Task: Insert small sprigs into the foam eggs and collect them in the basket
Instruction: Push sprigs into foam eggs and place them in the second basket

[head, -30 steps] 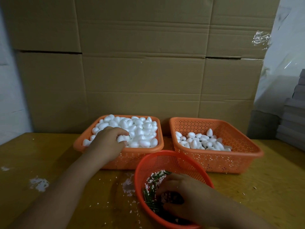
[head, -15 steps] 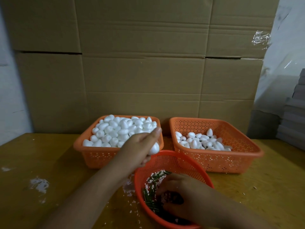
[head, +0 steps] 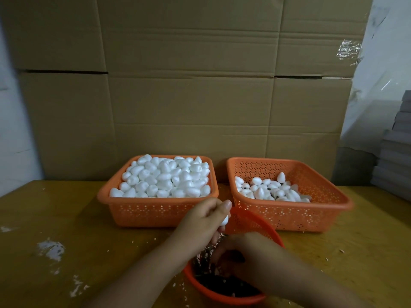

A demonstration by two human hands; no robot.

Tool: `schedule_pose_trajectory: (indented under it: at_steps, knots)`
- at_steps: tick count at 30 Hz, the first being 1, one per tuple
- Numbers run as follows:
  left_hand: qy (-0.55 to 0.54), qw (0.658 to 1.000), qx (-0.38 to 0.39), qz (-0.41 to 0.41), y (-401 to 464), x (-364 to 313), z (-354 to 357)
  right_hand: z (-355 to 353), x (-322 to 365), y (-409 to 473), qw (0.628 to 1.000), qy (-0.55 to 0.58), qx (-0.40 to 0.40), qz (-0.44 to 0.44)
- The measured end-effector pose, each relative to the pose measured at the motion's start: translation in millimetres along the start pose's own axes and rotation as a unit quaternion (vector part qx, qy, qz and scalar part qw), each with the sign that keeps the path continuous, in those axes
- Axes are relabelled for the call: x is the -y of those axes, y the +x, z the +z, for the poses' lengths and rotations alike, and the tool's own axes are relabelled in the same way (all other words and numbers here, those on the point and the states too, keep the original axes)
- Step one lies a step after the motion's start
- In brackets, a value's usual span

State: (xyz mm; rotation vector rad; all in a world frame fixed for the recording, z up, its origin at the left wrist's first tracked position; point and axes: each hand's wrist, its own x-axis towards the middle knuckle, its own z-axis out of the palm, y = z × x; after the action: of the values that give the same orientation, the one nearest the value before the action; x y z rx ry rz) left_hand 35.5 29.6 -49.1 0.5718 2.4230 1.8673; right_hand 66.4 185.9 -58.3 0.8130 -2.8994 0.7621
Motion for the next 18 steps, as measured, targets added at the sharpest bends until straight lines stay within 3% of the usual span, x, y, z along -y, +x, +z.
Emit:
schedule_pose_trajectory:
  at_steps: [5,9,13,18]
  knots:
    - [-0.021,1.0,-0.004,-0.016,1,3,-4,-1,-2,1,0.984,0.083,-0.156,0.02]
    - [-0.07,0.997,-0.003,-0.032,2,0,-6,-10,-1,1,0.928,0.251,-0.263,0.079]
    - [-0.155,0.986,-0.01,-0.052,2,-1,-8,-15,2,0,0.881,0.374,-0.271,0.105]
    - [-0.189,0.981,-0.023,-0.022,4,2,-10,-15,1,1,0.897,0.352,-0.239,0.117]
